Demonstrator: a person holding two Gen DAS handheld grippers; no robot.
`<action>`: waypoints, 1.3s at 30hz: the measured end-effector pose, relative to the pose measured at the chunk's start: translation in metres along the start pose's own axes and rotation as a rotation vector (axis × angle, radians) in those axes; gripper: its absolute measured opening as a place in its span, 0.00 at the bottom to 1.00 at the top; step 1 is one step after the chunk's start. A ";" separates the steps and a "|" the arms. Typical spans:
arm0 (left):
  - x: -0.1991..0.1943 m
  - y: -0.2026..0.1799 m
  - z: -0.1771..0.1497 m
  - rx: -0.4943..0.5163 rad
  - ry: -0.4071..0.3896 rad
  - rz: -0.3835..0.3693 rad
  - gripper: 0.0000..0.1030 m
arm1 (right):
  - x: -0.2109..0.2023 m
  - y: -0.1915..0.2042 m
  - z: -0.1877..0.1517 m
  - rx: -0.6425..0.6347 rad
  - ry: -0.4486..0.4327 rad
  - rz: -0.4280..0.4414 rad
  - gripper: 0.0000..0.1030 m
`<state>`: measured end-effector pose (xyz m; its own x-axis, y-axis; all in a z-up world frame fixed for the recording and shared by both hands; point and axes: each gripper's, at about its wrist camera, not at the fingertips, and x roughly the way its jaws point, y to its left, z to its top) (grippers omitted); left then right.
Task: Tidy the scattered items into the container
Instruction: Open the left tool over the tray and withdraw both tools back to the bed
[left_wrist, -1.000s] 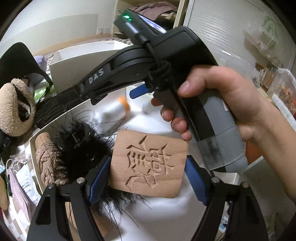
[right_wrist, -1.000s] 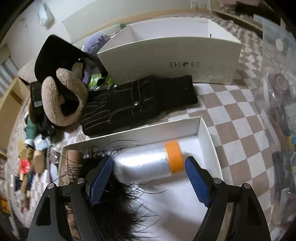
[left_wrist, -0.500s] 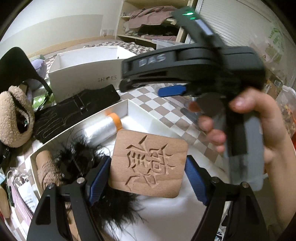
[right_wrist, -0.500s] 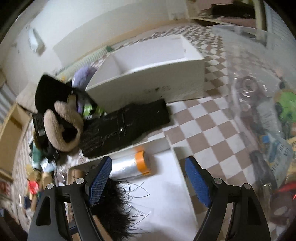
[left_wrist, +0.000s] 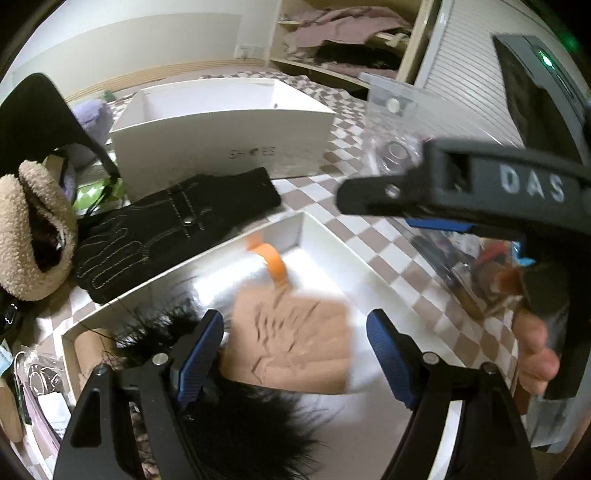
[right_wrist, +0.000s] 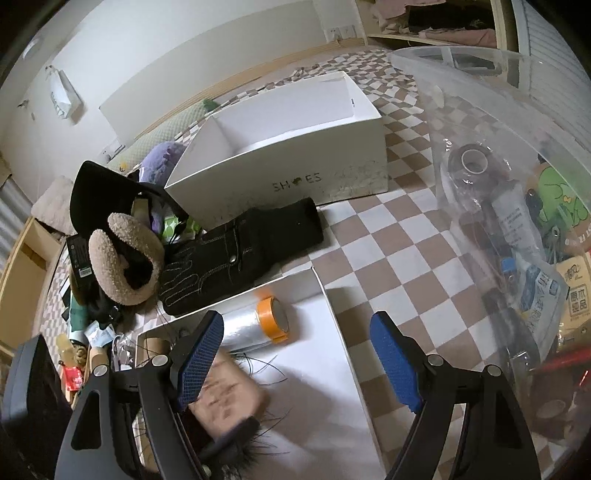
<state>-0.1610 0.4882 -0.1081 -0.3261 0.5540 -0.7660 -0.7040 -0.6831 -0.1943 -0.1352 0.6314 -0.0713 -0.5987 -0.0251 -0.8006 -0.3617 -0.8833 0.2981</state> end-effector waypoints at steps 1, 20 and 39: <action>0.000 0.002 0.000 -0.003 0.004 0.005 0.83 | 0.000 0.001 0.000 -0.006 0.000 -0.001 0.79; -0.038 0.018 -0.015 -0.010 -0.033 0.020 0.98 | -0.017 0.032 -0.014 -0.046 0.006 0.012 0.79; -0.102 0.043 -0.043 -0.031 -0.097 0.050 1.00 | -0.048 0.067 -0.054 -0.095 -0.071 -0.074 1.00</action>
